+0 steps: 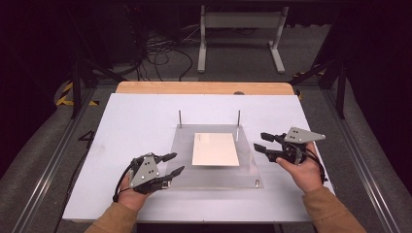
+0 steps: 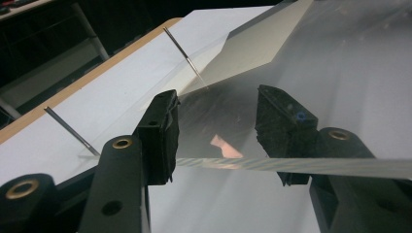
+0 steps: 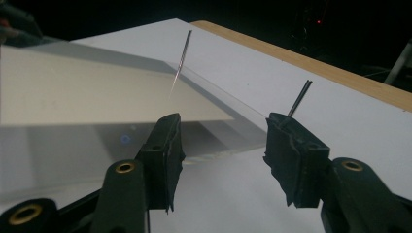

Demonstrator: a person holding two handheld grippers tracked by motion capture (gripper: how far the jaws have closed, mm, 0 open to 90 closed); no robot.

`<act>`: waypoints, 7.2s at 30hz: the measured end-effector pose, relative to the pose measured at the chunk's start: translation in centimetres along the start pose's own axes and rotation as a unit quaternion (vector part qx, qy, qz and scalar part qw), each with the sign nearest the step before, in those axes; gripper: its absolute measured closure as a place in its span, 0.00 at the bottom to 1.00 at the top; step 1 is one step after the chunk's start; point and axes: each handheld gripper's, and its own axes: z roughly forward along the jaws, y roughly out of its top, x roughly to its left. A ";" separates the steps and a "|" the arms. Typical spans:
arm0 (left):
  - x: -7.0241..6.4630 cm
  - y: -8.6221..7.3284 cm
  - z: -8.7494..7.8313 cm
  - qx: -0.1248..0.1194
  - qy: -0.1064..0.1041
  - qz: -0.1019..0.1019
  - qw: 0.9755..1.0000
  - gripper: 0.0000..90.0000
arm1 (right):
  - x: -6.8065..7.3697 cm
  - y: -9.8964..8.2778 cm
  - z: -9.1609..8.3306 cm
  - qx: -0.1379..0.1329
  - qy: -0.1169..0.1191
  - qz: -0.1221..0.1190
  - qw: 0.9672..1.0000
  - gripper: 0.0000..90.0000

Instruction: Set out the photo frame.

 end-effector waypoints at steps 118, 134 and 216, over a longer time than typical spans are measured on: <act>4.0 9.1 -2.5 -0.113 0.052 -0.072 0.990 0.67 | 4.7 6.2 -0.7 -0.057 0.019 -0.069 0.996 0.69; 6.2 7.5 1.0 -0.102 0.006 -0.109 0.989 0.42 | 2.5 6.0 1.5 -0.069 0.001 -0.039 0.997 0.53; 3.4 -7.1 -4.9 0.026 0.044 -0.172 0.984 0.07 | 1.7 -6.5 -4.8 0.025 -0.043 0.031 0.998 0.15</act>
